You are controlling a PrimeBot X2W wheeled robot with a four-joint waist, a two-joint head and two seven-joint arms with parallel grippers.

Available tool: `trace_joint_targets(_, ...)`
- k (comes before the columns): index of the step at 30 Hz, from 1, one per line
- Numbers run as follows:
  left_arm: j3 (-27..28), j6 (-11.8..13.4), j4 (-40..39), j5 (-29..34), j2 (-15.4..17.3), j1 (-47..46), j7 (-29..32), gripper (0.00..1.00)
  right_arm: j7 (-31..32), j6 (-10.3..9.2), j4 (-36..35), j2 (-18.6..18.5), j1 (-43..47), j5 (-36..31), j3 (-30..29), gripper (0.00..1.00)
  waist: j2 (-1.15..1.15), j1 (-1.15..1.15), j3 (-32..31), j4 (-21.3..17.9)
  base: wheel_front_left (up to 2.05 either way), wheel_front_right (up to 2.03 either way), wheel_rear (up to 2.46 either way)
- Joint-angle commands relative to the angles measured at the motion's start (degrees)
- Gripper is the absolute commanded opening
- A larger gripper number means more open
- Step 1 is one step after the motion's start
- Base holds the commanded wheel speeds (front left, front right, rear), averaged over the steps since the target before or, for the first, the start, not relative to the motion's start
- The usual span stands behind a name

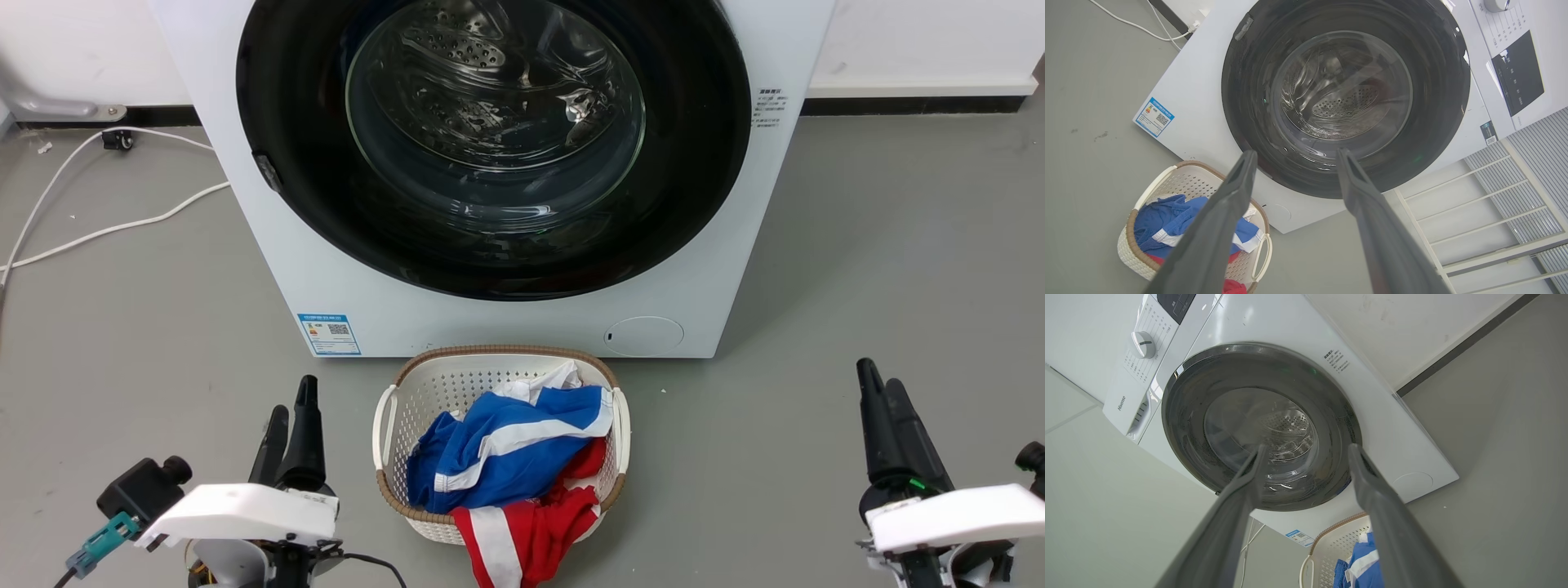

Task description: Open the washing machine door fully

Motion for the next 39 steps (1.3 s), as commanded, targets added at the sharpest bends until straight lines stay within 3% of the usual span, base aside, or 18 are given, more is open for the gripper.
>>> trace_joint_targets(1,-0.64,0.51,-1.39,3.22,0.24,-0.25,-0.77,1.0,-0.76,0.09,-1.33,-0.18,0.06,-3.51,0.34,1.0,0.0,0.0,-0.03,0.02,0.0,0.0,0.0)
trace_joint_targets(23,-5.45,3.5,-3.51,20.1,2.0,1.39,-4.63,1.0,-4.58,0.11,-3.37,-0.16,3.13,-19.69,1.3,1.0,0.0,0.0,-0.32,0.1,0.0,0.0,0.0)
trace_joint_targets(39,-7.22,3.85,-3.8,29.01,1.97,2.4,-7.07,1.0,-7.01,0.12,-5.26,-0.14,5.02,-29.17,1.64,1.0,0.0,0.0,-0.51,0.28,0.0,0.0,0.0)
